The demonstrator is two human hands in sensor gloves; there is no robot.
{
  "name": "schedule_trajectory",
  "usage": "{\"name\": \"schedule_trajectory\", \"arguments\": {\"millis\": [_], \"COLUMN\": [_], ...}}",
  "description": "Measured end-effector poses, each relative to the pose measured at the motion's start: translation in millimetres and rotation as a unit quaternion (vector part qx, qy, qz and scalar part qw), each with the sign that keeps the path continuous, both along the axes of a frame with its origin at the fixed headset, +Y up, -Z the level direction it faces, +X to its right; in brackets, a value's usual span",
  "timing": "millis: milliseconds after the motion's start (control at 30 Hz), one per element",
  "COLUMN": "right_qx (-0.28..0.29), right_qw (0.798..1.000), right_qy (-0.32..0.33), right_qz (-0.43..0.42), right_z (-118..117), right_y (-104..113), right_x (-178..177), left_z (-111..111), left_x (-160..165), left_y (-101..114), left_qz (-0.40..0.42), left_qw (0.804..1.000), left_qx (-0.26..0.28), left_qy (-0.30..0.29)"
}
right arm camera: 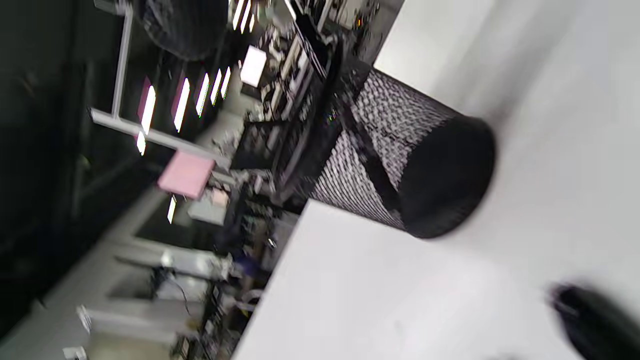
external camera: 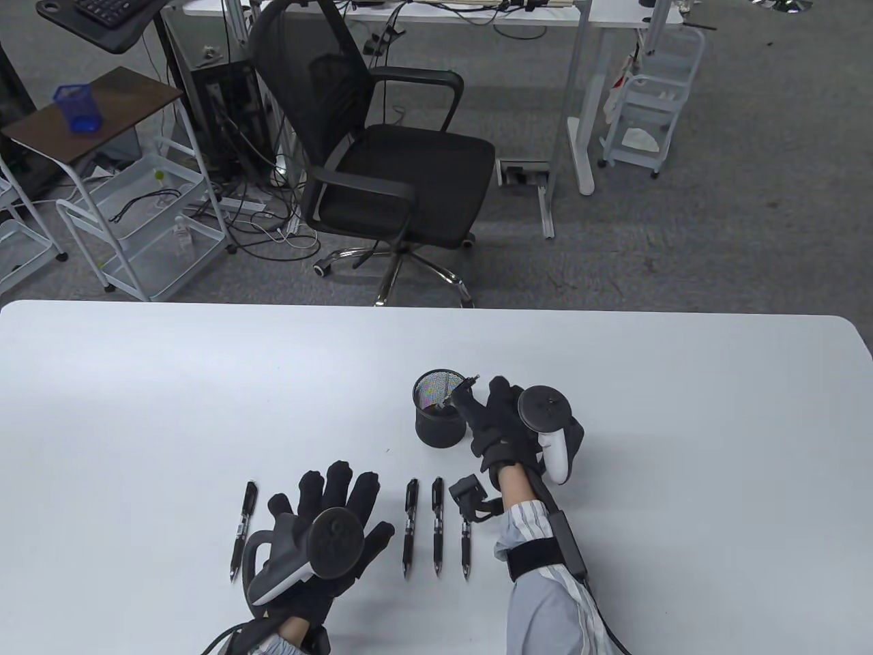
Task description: Press to open click pens
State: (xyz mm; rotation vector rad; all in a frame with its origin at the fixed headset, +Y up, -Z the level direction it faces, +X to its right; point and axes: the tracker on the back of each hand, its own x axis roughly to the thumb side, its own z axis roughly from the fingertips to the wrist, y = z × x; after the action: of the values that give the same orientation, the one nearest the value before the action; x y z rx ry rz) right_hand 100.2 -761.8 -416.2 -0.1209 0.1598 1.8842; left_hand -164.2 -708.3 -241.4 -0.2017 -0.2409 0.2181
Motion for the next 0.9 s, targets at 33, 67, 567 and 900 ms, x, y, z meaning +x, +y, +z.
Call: {"name": "schedule_trajectory", "arguments": {"millis": [33, 67, 567, 900], "right_qx": [0.002, 0.003, 0.000, 0.021], "right_qw": [1.000, 1.000, 0.999, 0.999], "right_qy": [-0.005, -0.012, -0.026, -0.043], "right_qz": [-0.010, -0.026, -0.032, -0.026], "right_z": [-2.8, -6.6, -22.0, -19.4], "right_y": [-2.6, -6.8, -23.5, -22.6], "right_x": [0.9, 1.6, -1.0, -1.8], "left_z": [-0.5, -1.1, -4.6, -4.5], "left_x": [0.1, 0.3, 1.7, 1.7], "left_y": [-1.0, -2.3, -6.9, -6.9], "left_qz": [-0.001, -0.002, -0.009, -0.013], "left_qw": [1.000, 1.000, 1.000, 1.000], "left_qx": [-0.002, -0.004, -0.015, -0.016], "left_qy": [0.000, 0.000, 0.003, 0.005]}}
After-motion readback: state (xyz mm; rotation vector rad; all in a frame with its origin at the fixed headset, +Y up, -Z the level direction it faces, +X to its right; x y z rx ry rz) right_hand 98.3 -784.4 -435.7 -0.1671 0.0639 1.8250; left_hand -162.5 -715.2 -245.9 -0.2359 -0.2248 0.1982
